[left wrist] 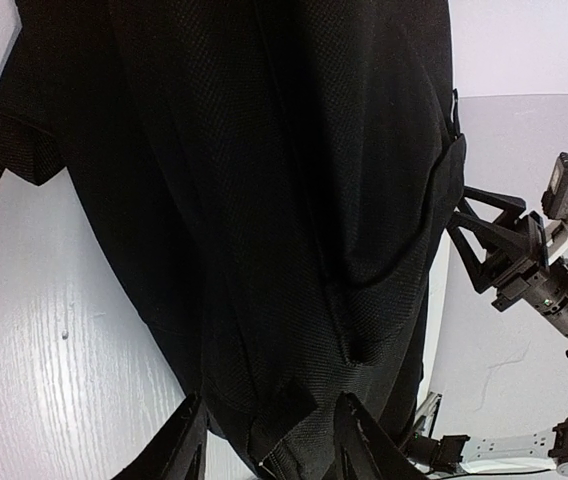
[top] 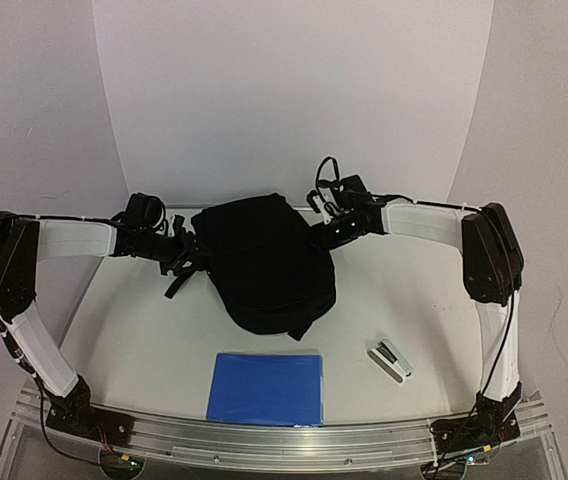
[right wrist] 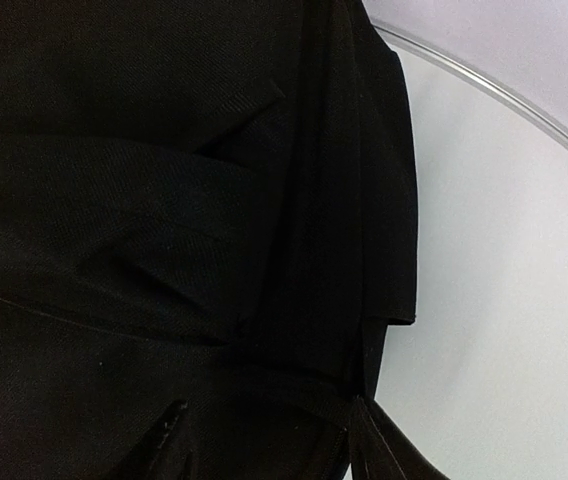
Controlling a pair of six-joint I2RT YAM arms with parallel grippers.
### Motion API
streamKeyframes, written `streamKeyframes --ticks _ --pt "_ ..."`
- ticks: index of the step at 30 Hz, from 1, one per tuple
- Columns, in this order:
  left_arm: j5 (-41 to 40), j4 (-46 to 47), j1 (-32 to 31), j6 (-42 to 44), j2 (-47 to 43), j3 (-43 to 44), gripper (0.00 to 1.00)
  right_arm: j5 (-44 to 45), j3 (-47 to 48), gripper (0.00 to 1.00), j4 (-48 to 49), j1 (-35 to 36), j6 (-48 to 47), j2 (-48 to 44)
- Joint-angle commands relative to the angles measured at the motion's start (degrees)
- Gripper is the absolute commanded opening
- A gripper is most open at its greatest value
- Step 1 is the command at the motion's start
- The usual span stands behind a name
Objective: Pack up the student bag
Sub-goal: Adjust the student bag at the center of the board.
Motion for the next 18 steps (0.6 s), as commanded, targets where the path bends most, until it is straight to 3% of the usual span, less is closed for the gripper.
streamKeyframes --ticks 1,9,18 --pt "-0.14 -0.31 -0.07 1.15 0.46 1.75 0.44 1.47 4.86 0.52 -2.17 -0.21 -5.51 2.08" --pt "-0.06 0.05 -0.08 1.09 1.28 2.39 0.39 0.23 7.67 0.51 -5.08 -0.12 -7.36 5.53" --pt "-0.07 0.23 -0.06 1.05 1.76 2.43 0.34 0.31 7.74 0.42 -5.29 -0.05 -8.37 6.20"
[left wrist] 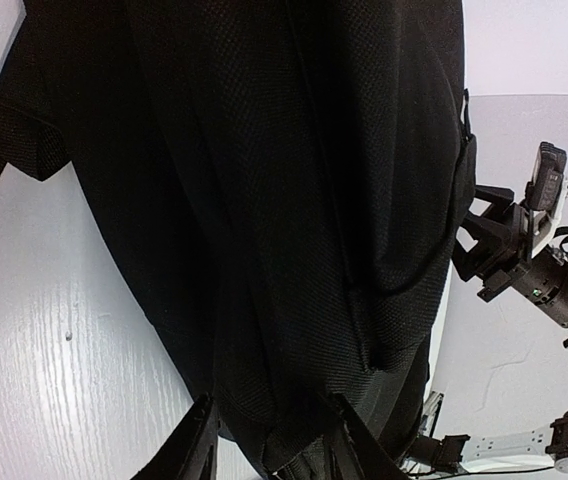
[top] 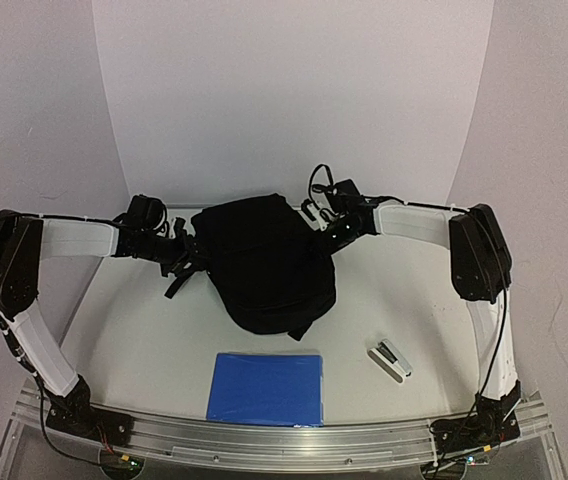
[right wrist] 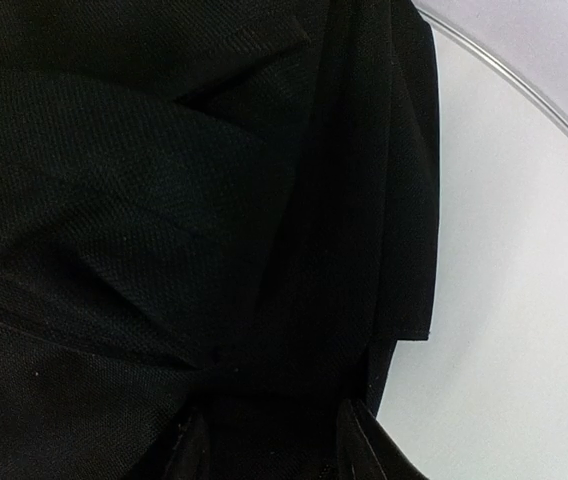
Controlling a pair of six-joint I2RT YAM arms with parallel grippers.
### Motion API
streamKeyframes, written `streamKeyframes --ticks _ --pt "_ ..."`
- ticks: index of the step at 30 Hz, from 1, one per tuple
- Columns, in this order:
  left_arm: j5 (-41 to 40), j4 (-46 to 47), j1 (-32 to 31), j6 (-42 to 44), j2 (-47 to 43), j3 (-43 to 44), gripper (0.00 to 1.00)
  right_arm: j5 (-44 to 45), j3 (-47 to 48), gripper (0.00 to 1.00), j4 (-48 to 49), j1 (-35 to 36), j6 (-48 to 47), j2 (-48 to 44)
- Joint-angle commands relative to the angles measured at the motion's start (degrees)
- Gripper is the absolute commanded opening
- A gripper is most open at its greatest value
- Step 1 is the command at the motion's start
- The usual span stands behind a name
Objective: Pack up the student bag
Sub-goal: Adjust the student bag at the center of the board.
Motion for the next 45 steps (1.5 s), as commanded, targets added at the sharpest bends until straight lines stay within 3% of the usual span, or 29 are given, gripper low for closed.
streamKeyframes --ticks 1,4,8,19,45 --pt "-0.16 0.33 -0.12 1.04 0.73 2.32 0.32 0.38 2.15 0.38 -0.73 -0.05 -1.40 0.68" --pt "0.00 0.34 -0.09 0.91 1.20 2.54 0.28 2.00 2.30 0.15 -0.59 -0.01 -1.10 0.83" --pt "-0.23 0.43 -0.11 0.52 1.07 2.41 0.26 3.05 -0.26 0.00 2.53 -0.05 0.40 -1.35" --pt "-0.75 0.01 -0.07 0.51 0.01 1.71 0.22 1.64 -12.20 0.00 12.36 -0.02 10.53 -15.08" --pt "-2.18 -0.24 -0.05 0.19 -3.18 0.10 0.16 -10.44 -30.19 0.00 19.90 -0.05 15.50 -23.67"
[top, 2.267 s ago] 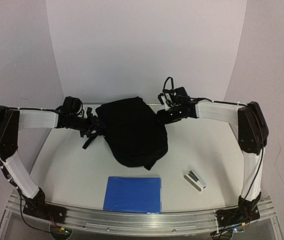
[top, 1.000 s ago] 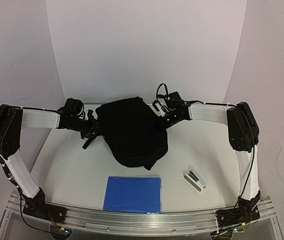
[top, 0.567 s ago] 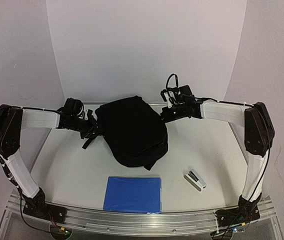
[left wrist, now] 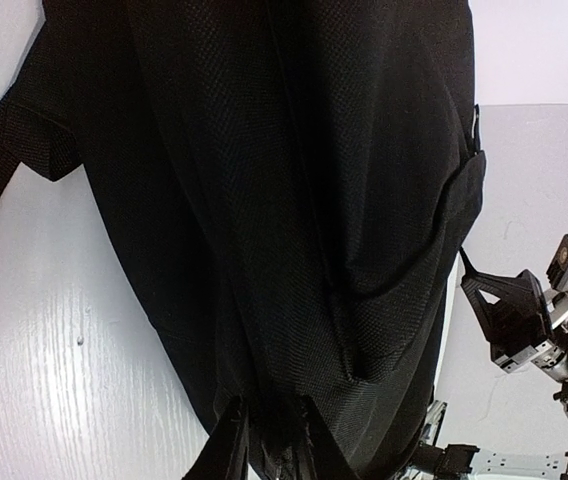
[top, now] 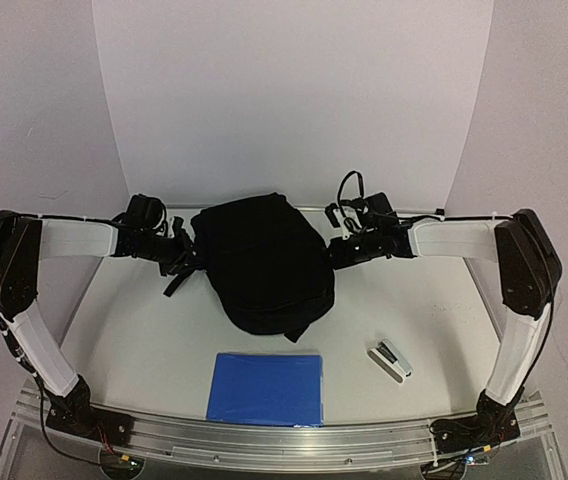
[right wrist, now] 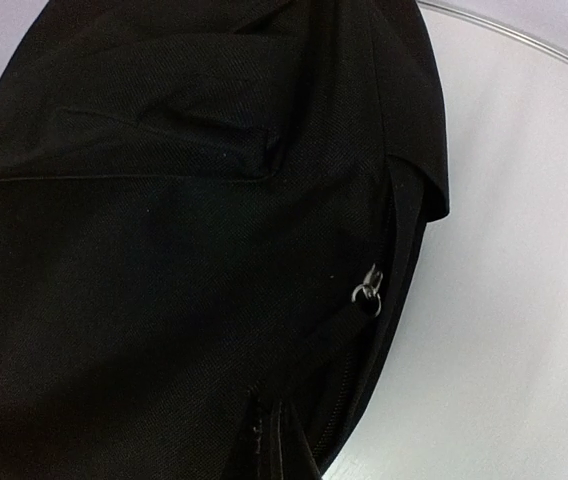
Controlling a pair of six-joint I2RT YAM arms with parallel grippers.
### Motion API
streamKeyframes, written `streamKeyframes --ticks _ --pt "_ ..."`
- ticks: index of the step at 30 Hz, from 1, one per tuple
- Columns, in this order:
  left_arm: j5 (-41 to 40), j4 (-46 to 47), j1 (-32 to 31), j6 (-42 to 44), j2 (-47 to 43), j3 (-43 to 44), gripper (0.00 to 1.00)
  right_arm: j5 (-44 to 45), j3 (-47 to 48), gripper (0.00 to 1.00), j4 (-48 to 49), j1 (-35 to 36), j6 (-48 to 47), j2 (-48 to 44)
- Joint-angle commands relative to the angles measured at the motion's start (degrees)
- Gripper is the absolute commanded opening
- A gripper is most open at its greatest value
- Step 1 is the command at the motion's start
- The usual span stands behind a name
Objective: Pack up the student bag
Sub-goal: Adjust the student bag at the center of the board.
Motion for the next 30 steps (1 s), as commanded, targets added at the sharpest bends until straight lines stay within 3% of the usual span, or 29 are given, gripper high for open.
streamKeyframes --ticks 1,21,25,30 --pt "-0.74 -0.37 -0.02 0.44 -2.96 0.19 0.16 -2.51 -2.58 0.00 3.36 0.20 0.89 -5.19" --pt "-3.52 -3.69 -0.13 3.25 -4.33 1.13 0.21 -13.12 -14.36 0.00 5.20 0.92 6.14 -12.50" --pt "-11.56 -9.74 -1.03 6.01 -6.05 3.82 0.32 -15.20 -16.50 0.00 5.20 1.46 7.14 -14.07" --pt "-23.62 -16.78 -5.66 8.66 -9.67 8.75 0.53 -16.71 -18.83 0.00 7.11 2.23 8.27 -15.58"
